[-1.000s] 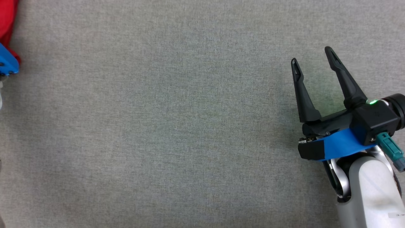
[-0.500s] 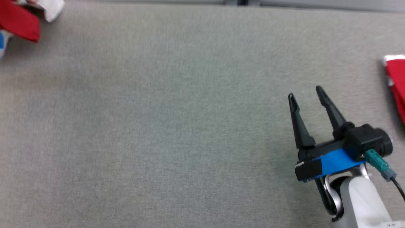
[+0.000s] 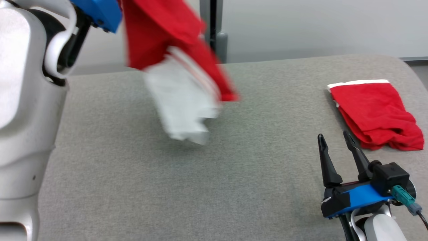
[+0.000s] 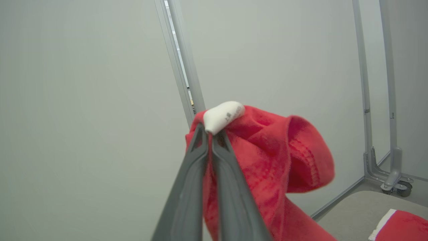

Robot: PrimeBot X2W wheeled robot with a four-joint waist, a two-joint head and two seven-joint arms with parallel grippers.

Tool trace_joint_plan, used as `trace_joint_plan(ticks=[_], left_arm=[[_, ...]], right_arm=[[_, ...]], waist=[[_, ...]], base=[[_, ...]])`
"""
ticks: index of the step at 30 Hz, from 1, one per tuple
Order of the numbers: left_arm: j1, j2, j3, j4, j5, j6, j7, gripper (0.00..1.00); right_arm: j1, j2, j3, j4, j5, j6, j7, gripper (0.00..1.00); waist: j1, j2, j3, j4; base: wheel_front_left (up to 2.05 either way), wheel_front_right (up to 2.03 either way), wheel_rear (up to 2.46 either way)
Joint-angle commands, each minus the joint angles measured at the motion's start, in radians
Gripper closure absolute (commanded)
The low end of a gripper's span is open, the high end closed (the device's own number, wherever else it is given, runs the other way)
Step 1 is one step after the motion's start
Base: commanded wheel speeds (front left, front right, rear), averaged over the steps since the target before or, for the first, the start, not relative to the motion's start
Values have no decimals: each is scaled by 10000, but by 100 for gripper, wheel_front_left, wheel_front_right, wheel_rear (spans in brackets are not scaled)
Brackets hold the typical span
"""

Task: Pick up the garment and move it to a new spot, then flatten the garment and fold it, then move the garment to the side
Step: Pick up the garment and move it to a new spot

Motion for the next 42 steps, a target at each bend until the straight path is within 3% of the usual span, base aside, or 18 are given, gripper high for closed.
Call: trace_joint_plan(ticks=[1, 7, 12, 13, 14, 15, 16, 19, 28, 34, 42], left_arm=[[398, -4, -18, -427, -407, -6, 382, 100], [2251, 447, -75, -1107, -865, 304, 916, 100], [3785, 1057, -152, 282, -476, 560, 161, 100], [3940, 1098, -140, 726, -412, 600, -89, 89], [4084, 1138, -155, 1141, -362, 639, -289, 54], [4170, 1122, -141, 1599, -321, 692, -540, 6], [4236, 1056, -122, 1958, -284, 764, -803, 0], [4277, 726, -27, 2895, -409, 827, -1501, 0], [4007, 95, -108, 4103, -588, 416, -3114, 0], [5027, -243, -201, 3835, -883, 256, -3918, 0], [7202, -809, 144, 2740, -1135, 709, -4302, 0]], right_arm=[[150, -11, -88, 42, 80, 1, -89, 0], [44, -11, -255, -1, 223, 1, -213, 0], [-353, -11, -29, 58, 303, 1, -274, 0], [-423, -12, 8, 112, 326, 1, -295, 0], [-485, -12, 64, 136, 362, 1, -322, 0], [-545, -14, 90, 175, 377, 1, -338, 0], [-615, -14, 115, 200, 384, 1, -354, 0], [-754, -12, 127, 284, 441, 1, -431, 0], [-776, -14, 23, 668, 344, 1, -562, 0], [-306, -12, -82, 949, 175, 1, -579, 0], [697, -12, -8, 1223, 129, 1, -509, 0]], waist=[[3, 0, -205, -248], [3, 0, 235, -409], [3, 0, 1001, -688], [3, 0, 1142, -750], [3, 0, 1294, -822], [3, 0, 1410, -873], [3, 0, 1525, -918], [3, 0, 1725, -960], [3, 0, 1299, -553], [3, 0, 277, -33], [3, 0, -1027, 386]], base=[[0, 0, 0], [0, 0, 0], [0, 0, 0], [0, 0, 0], [0, 0, 0], [0, 0, 0], [0, 0, 0], [0, 0, 0], [0, 0, 0], [0, 0, 0], [0, 0, 0]])
